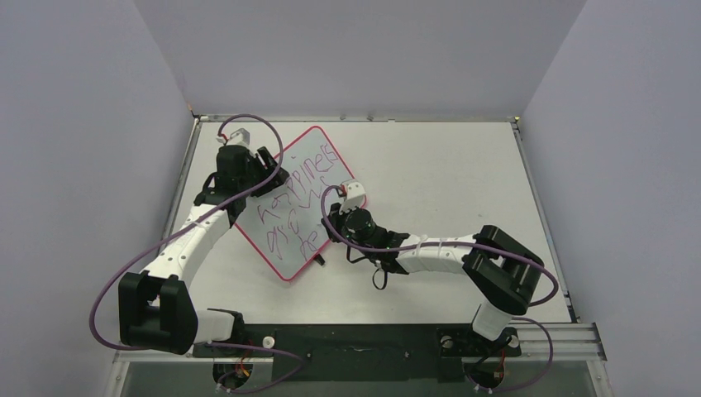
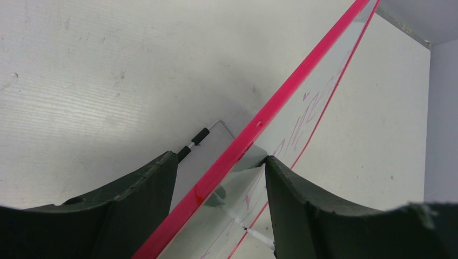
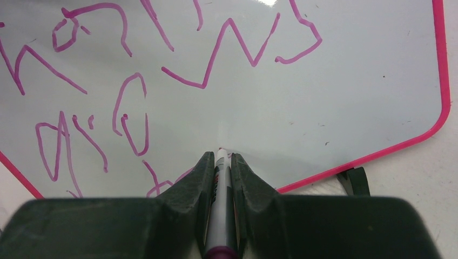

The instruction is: Write a sentence on the whiteboard

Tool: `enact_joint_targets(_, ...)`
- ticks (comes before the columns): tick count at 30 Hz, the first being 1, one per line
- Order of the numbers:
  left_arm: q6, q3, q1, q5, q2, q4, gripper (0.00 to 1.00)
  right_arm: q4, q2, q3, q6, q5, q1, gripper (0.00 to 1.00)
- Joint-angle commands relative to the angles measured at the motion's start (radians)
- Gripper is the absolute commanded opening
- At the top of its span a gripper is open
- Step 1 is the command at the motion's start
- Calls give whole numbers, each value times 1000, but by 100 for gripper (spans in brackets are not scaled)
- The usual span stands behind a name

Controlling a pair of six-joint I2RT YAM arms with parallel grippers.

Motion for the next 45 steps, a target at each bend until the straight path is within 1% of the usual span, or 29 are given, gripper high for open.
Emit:
enact_joint_targets(1,11,19,2,-8,-22,44,46,49,24,21,9,-21,-3,0)
enact_joint_targets(18,8,13,2,-7,-25,51,46,87,-2,-133,59,-2,17,0)
enact_joint_targets(25,12,12,2,-9,-27,47,46,62,-18,-136,48,24,38,0)
enact_joint_targets(34,11,13,2,-6,-27,50,46,28,-78,-159,43,63,67,0)
enact_joint_targets(45,10,9,2,-8,-30,52,46,-1,-38,-72,16,62,65,0)
